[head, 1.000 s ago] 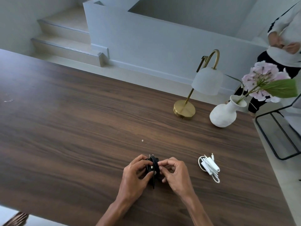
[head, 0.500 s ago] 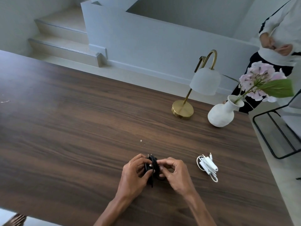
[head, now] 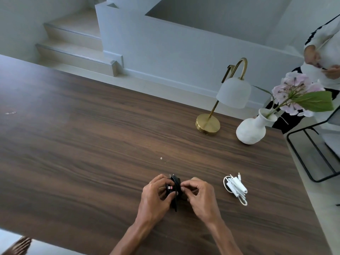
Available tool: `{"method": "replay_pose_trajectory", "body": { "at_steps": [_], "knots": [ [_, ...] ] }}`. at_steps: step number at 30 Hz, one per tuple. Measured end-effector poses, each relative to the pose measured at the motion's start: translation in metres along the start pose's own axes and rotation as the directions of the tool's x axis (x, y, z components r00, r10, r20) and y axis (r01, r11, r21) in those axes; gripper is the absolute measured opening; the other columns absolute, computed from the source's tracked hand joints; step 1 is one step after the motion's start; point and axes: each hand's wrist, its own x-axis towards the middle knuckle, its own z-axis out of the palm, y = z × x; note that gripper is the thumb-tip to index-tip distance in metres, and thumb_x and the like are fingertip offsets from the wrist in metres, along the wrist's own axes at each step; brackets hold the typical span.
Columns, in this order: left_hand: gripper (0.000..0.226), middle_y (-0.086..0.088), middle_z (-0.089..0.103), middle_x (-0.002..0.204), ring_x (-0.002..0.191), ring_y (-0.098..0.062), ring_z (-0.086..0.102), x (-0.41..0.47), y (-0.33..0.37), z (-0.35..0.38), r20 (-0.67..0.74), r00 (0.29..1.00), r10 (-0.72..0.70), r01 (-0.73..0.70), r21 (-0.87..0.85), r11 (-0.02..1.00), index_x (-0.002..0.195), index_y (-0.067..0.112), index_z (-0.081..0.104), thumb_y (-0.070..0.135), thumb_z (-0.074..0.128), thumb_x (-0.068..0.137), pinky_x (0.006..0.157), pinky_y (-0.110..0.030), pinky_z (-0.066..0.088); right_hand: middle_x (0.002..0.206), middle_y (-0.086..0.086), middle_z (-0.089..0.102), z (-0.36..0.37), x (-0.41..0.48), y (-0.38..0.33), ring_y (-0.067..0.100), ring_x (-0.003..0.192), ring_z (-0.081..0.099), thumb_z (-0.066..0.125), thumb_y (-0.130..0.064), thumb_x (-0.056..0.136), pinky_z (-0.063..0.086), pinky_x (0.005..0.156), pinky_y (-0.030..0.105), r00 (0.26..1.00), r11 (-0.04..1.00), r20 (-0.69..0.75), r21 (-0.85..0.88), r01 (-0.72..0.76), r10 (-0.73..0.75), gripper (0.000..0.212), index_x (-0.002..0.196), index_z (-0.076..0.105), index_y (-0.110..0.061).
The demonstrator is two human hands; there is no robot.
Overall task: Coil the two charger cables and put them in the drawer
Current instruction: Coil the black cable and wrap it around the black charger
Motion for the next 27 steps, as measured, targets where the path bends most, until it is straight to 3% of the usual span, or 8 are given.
{"method": "replay_pose_trajectory", "body": {
  "at_steps": [4,7,12,18,21,24,27],
  "knots": [
    [0.027,0.005,0.070,0.105,0.094,-0.006,0.074,0.000,-0.003,0.000,-0.017,0.999,-0.041,0.041,-0.009,0.999,0.094,0.012,0.078,-0.007,0.082,0.075,0.084,-0.020,0.060,0.082,-0.010,0.073,-0.003,0.002,0.001,0.003,0.078,0.070,0.075,-0.004,0.084,0.053,0.066,0.017,0.999,1.000,0.045,-0.019,0.014,-0.013,0.016,0.090,0.081,-0.018],
    [0.024,0.003,0.071,0.099,0.090,-0.013,0.076,-0.002,-0.003,0.002,-0.033,0.997,-0.068,0.065,-0.061,0.996,0.085,0.016,0.076,-0.007,0.079,0.078,0.083,-0.026,0.062,0.088,-0.009,0.077,-0.007,0.002,0.002,0.002,0.081,0.071,0.074,-0.008,0.086,0.054,0.070,0.016,0.994,0.997,0.083,0.027,-0.067,0.064,0.016,0.095,0.082,-0.020],
    [0.026,0.005,0.078,0.101,0.090,-0.007,0.077,-0.004,-0.003,0.005,-0.080,0.991,-0.111,0.104,-0.089,0.991,0.083,0.015,0.070,-0.011,0.072,0.082,0.084,-0.021,0.060,0.079,-0.007,0.080,-0.003,-0.003,0.002,0.007,0.070,0.074,0.078,-0.014,0.082,0.063,0.077,0.037,0.978,0.963,0.024,0.173,-0.206,0.205,0.010,0.088,0.082,-0.021],
    [0.024,0.007,0.075,0.107,0.087,-0.003,0.077,-0.009,-0.006,0.004,-0.081,0.987,-0.139,0.134,-0.055,0.989,0.085,0.016,0.056,-0.004,0.067,0.089,0.074,-0.018,0.061,0.086,-0.011,0.079,0.004,-0.007,0.002,0.007,0.077,0.076,0.083,-0.026,0.078,0.063,0.077,0.041,0.978,0.960,-0.048,0.209,-0.189,0.203,0.007,0.083,0.083,-0.030],
    [0.018,0.007,0.077,0.105,0.089,-0.003,0.077,-0.010,-0.008,0.002,-0.052,0.989,-0.137,0.135,-0.042,0.990,0.091,0.017,0.053,0.002,0.064,0.094,0.074,-0.030,0.064,0.084,-0.010,0.079,0.005,-0.009,0.003,0.003,0.079,0.074,0.084,-0.022,0.078,0.062,0.079,0.036,0.975,0.958,-0.081,0.219,-0.184,0.205,0.009,0.082,0.083,-0.029],
    [0.013,0.012,0.078,0.097,0.089,-0.001,0.076,-0.011,-0.011,0.002,-0.069,0.988,-0.139,0.137,-0.030,0.990,0.092,0.015,0.053,0.006,0.062,0.096,0.075,-0.033,0.064,0.084,-0.009,0.078,0.006,-0.009,0.001,-0.001,0.079,0.073,0.082,-0.019,0.079,0.059,0.078,0.024,0.979,0.973,-0.109,0.177,-0.150,0.171,0.008,0.082,0.083,-0.026],
    [0.019,0.004,0.079,0.098,0.092,-0.012,0.078,-0.011,-0.014,0.005,-0.086,0.977,-0.198,0.184,-0.145,0.972,0.089,0.019,0.051,0.005,0.058,0.097,0.079,-0.038,0.064,0.087,-0.009,0.076,0.009,-0.009,0.000,-0.001,0.081,0.071,0.080,-0.017,0.081,0.057,0.077,0.017,0.980,0.983,-0.139,0.139,-0.122,0.141,0.009,0.084,0.082,-0.025]
  ]
}}
